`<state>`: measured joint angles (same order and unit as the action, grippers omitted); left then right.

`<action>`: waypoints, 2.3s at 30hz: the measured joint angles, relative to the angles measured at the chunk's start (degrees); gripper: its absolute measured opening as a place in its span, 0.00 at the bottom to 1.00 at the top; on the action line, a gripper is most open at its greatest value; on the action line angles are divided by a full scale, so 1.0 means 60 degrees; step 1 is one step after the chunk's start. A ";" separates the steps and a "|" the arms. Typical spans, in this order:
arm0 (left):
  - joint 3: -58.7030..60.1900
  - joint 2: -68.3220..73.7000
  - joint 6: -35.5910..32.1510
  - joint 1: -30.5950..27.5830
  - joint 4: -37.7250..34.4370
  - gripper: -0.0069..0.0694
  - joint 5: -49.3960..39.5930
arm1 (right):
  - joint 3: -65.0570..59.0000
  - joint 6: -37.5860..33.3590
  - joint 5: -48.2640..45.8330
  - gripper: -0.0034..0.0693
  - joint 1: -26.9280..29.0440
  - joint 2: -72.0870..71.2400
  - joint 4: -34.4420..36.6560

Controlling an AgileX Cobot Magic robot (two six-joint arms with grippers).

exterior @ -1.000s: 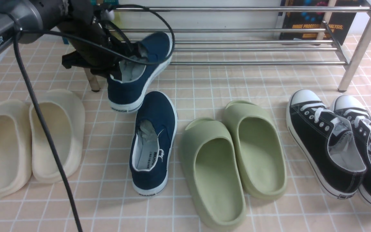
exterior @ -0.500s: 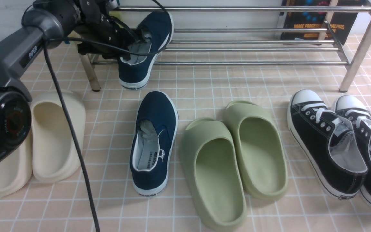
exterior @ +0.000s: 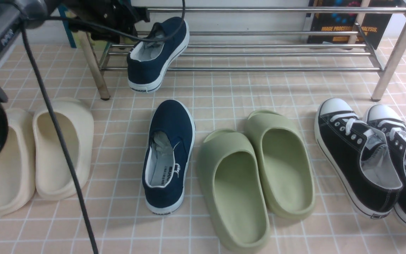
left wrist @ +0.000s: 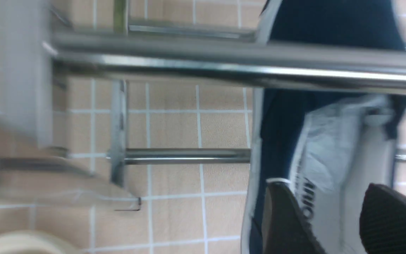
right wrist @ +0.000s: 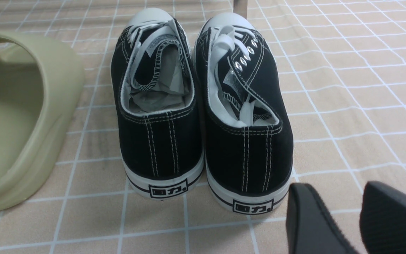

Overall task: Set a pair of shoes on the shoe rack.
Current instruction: Use the left arm to put a shoe into the shoe rack, then use the left arm to grab the shoe closest to it

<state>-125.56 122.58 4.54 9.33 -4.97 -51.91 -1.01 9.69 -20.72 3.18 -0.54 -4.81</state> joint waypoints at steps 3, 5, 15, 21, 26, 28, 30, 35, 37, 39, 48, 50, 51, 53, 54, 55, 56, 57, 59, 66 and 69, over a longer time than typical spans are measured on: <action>-0.0043 -0.0642 -0.0443 0.0000 0.0165 0.47 -0.0735 | 0.0000 0.0000 0.0000 0.37 0.0000 0.0000 0.0000; -0.0043 -0.0930 -0.0757 0.0000 0.0230 0.40 -0.1329 | 0.0000 0.0000 0.0000 0.37 0.0000 0.0000 0.0000; 0.2581 -0.1198 -0.1373 0.0022 0.0538 0.09 -0.2929 | 0.0000 0.0000 0.0000 0.37 0.0000 0.0000 0.0000; 0.4327 -0.1039 -0.1219 0.0217 0.0375 0.09 -0.1095 | 0.0000 0.0000 0.0000 0.37 0.0000 0.0000 0.0000; 0.4427 -0.1001 -0.0757 0.0347 -0.0178 0.09 0.0411 | 0.0000 0.0000 0.0000 0.37 0.0000 0.0000 0.0000; 0.4427 -0.0991 -0.0757 0.0409 -0.0292 0.09 0.1058 | 0.0000 0.0000 0.0000 0.37 0.0000 0.0000 0.0000; 0.4427 -0.0970 -0.0607 0.0432 -0.0397 0.10 0.1527 | 0.0000 0.0000 0.0000 0.37 0.0000 0.0000 0.0000; 0.4427 -0.0805 -0.0258 0.0432 -0.0954 0.10 0.1971 | 0.0000 0.0000 0.0000 0.37 0.0000 0.0000 0.0000; 0.4427 -0.0773 -0.0258 0.0496 -0.1123 0.10 0.2113 | 0.0000 0.0000 0.0000 0.37 0.0000 0.0000 0.0000; 0.4427 -0.0739 -0.0236 0.0606 -0.1210 0.10 0.2310 | 0.0000 0.0000 0.0000 0.37 0.0000 0.0000 0.0000; 0.2953 -0.0114 -0.0172 0.0784 -0.1372 0.10 0.2493 | 0.0000 0.0000 0.0000 0.37 0.0000 0.0000 0.0000; 0.2691 0.0015 -0.0162 0.0732 -0.1197 0.10 0.2445 | 0.0000 0.0000 0.0000 0.37 0.0000 0.0000 0.0000; 0.2644 0.0049 -0.0162 0.0718 -0.1082 0.10 0.2371 | 0.0000 0.0000 0.0000 0.37 0.0000 0.0000 0.0000; 0.2614 0.0094 -0.0162 0.0708 -0.0701 0.10 0.2213 | 0.0000 0.0000 0.0000 0.37 0.0000 0.0000 0.0000; 0.2604 0.0094 -0.0162 0.0708 -0.0538 0.10 0.2134 | 0.0000 0.0000 0.0000 0.37 0.0000 0.0000 0.0000; 0.2600 0.0094 -0.0162 0.0708 -0.0505 0.10 0.2115 | 0.0000 0.0000 0.0000 0.37 0.0000 0.0000 0.0000; 0.2523 0.0094 -0.0162 0.0708 -0.0243 0.11 0.1943 | 0.0000 0.0000 0.0000 0.37 0.0000 0.0000 0.0000; 0.2433 0.0061 -0.0162 0.0708 -0.0064 0.11 0.1832 | 0.0000 0.0000 0.0000 0.37 0.0000 0.0000 0.0000; 0.2230 -0.0104 -0.0162 0.0700 0.0216 0.11 0.1411 | 0.0000 0.0000 0.0000 0.37 0.0000 0.0000 0.0000; 0.1830 -0.1775 -0.0612 0.0689 0.0538 0.12 -0.0113 | 0.0000 0.0000 0.0000 0.37 0.0000 0.0000 0.0000; 0.1824 -0.2861 -0.0846 0.0689 0.0633 0.12 -0.0950 | 0.0000 0.0000 0.0000 0.37 0.0000 0.0000 0.0000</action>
<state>-114.62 105.42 -0.54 13.46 -1.17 -57.61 -1.01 9.69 -20.72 3.18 -0.54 -4.81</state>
